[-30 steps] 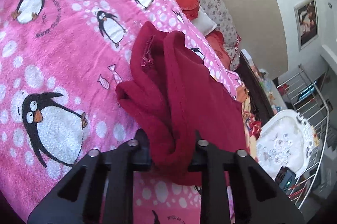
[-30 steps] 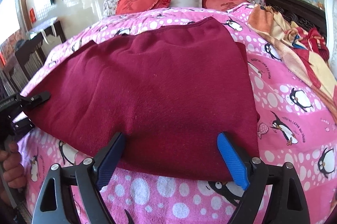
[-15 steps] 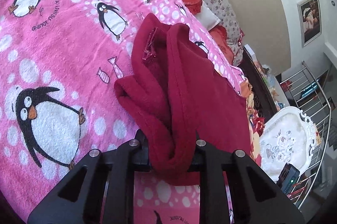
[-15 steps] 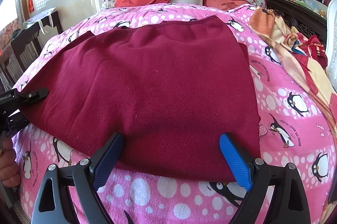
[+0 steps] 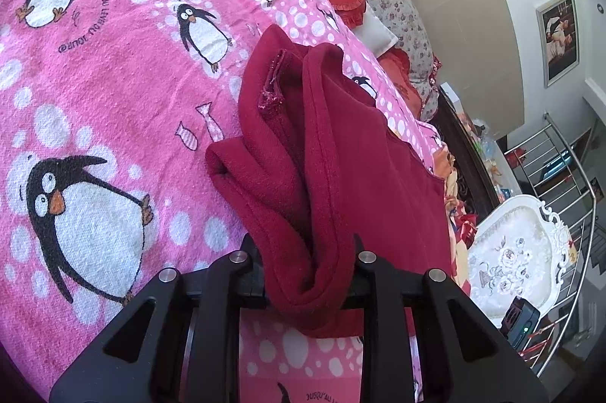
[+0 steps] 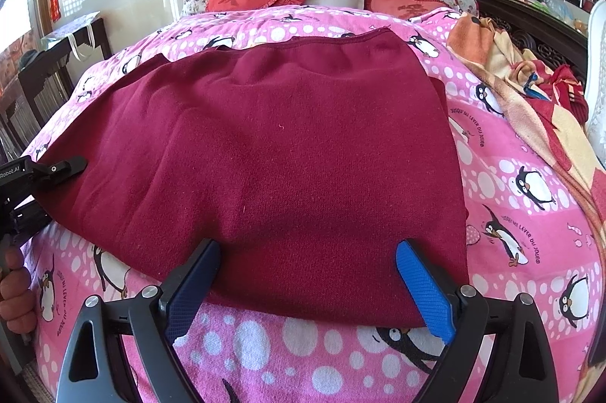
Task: Fold small clothes
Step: 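Lift the gripped shirt edge with the left tool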
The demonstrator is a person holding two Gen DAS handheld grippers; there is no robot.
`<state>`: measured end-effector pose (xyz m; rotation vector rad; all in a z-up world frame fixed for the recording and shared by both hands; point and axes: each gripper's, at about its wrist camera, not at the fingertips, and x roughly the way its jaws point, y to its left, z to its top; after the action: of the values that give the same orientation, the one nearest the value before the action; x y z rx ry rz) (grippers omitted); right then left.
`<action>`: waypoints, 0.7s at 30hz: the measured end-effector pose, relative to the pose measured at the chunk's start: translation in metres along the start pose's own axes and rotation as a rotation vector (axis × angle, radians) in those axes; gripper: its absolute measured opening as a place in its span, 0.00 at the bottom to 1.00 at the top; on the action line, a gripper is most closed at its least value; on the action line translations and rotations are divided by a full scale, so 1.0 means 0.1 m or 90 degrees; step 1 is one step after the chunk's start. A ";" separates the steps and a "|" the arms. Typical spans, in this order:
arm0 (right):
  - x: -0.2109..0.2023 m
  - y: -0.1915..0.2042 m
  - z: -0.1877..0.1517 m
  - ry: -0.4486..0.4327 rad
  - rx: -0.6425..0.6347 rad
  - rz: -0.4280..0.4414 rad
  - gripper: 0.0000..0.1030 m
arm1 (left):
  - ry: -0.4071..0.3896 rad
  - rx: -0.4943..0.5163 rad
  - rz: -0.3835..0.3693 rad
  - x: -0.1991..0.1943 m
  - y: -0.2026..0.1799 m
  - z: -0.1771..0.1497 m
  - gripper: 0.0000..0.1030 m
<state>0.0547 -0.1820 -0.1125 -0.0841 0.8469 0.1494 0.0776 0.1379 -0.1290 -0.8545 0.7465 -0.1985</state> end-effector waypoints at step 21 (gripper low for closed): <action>0.00 0.00 0.01 0.004 0.000 0.002 0.91 | 0.002 0.000 0.001 0.02 -0.01 0.00 0.23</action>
<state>0.0553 -0.1821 -0.1114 -0.0836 0.8530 0.1525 0.0791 0.1366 -0.1290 -0.8533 0.7507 -0.1981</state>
